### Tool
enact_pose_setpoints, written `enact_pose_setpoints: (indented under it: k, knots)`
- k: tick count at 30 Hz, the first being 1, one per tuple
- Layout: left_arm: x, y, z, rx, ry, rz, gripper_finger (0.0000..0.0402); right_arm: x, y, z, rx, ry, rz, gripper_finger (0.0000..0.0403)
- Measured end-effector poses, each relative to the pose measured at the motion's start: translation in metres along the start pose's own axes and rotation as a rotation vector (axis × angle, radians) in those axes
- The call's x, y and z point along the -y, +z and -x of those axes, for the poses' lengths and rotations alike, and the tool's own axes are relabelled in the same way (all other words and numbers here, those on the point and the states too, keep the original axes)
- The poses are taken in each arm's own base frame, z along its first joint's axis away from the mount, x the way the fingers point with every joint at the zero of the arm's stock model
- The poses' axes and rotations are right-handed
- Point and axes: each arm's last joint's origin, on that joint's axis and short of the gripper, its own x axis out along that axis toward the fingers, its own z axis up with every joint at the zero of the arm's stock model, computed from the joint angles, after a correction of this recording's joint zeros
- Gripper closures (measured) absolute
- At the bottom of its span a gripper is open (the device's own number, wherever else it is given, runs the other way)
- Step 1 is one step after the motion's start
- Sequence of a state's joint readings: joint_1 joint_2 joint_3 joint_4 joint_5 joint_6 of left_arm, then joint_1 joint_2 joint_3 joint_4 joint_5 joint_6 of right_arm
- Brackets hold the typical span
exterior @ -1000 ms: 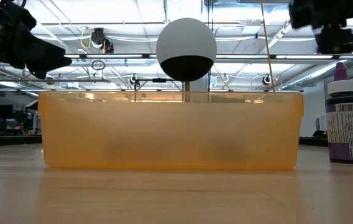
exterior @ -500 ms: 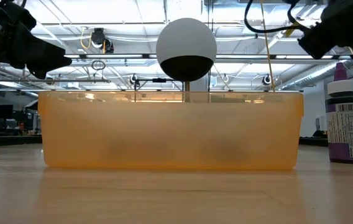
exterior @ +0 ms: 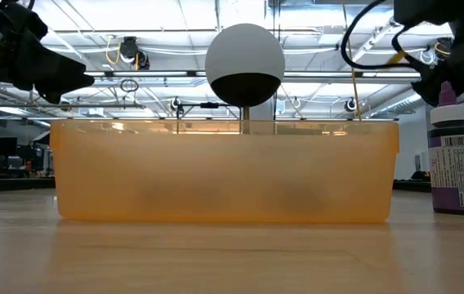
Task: Pick & Place food coloring
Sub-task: Put the large green food coloring bottle into the orange container
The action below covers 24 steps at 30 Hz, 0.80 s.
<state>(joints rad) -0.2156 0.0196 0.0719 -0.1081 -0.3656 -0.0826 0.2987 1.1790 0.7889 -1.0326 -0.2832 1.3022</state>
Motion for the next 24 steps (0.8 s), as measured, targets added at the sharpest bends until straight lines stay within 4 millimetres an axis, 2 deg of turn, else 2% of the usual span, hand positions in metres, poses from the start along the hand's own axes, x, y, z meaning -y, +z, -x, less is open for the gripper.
enact_pose_setpoints:
  k: [7, 10, 14, 20, 24]
  knots:
    - [0.000, 0.001, 0.000, 0.005, 0.000, 0.002, 0.0215, 0.004, 0.003, -0.012, 0.026, 0.006, 0.003, 0.0207]
    - [0.000, 0.001, 0.000, 0.006, 0.000, 0.002, 0.0215, 0.006, 0.003, -0.014, 0.020, -0.004, 0.003, 0.0219]
    - [0.000, 0.001, 0.000, 0.006, -0.001, 0.002, 0.0215, 0.006, 0.004, -0.014, 0.029, -0.004, 0.047, 0.0266]
    - [0.000, 0.001, 0.000, 0.006, -0.001, 0.002, 0.0215, 0.004, 0.006, -0.013, 0.093, 0.003, 0.140, 0.0268]
    - [0.000, 0.001, 0.000, 0.006, -0.001, 0.002, 0.0215, -0.003, 0.008, -0.004, 0.213, 0.004, 0.214, 0.0268]
